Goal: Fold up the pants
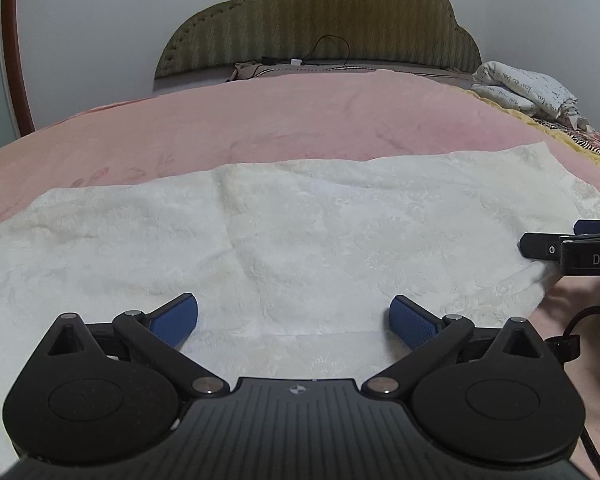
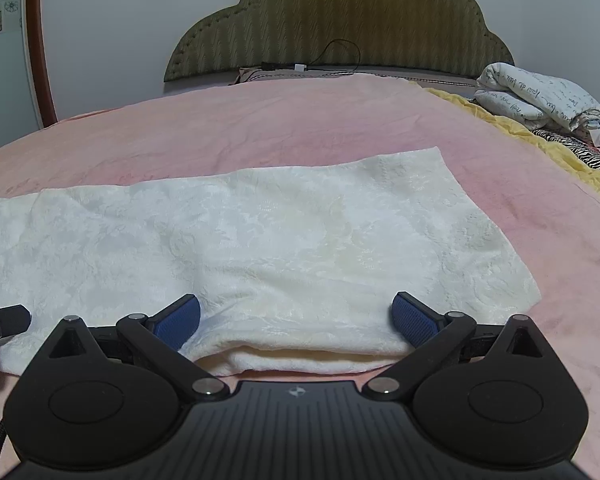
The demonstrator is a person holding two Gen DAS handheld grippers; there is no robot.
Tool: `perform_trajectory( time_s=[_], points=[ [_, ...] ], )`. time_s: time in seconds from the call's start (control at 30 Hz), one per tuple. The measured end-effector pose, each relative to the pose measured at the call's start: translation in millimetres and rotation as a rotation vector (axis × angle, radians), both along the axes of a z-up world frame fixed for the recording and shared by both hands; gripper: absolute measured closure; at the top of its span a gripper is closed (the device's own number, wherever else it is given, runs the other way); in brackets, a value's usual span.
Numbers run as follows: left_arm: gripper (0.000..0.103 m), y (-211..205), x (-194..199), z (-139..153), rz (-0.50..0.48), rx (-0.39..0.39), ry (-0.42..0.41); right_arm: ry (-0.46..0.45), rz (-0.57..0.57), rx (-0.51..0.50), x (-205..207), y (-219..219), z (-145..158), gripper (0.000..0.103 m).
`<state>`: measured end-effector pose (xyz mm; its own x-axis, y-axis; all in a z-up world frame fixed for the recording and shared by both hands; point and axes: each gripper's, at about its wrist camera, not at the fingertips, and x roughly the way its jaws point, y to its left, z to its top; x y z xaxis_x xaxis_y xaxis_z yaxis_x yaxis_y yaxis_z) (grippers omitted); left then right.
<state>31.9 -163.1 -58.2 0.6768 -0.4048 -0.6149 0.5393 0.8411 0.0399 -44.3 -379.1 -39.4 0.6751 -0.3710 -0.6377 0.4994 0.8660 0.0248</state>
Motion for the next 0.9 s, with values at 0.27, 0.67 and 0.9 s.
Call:
perform_trajectory(
  time_s=[0.27, 0.67, 0.9],
  points=[
    [0.000, 0, -1, 1, 0.000, 0.000, 0.000, 0.000, 0.000, 0.000, 0, 0, 0, 0.000],
    [0.000, 0, -1, 1, 0.000, 0.000, 0.001, -0.001, 0.355, 0.034, 21, 25, 19, 0.000],
    [0.000, -1, -1, 1, 0.000, -0.001, 0.001, 0.000, 0.007, -0.089, -4, -12, 15, 0.000]
  ],
)
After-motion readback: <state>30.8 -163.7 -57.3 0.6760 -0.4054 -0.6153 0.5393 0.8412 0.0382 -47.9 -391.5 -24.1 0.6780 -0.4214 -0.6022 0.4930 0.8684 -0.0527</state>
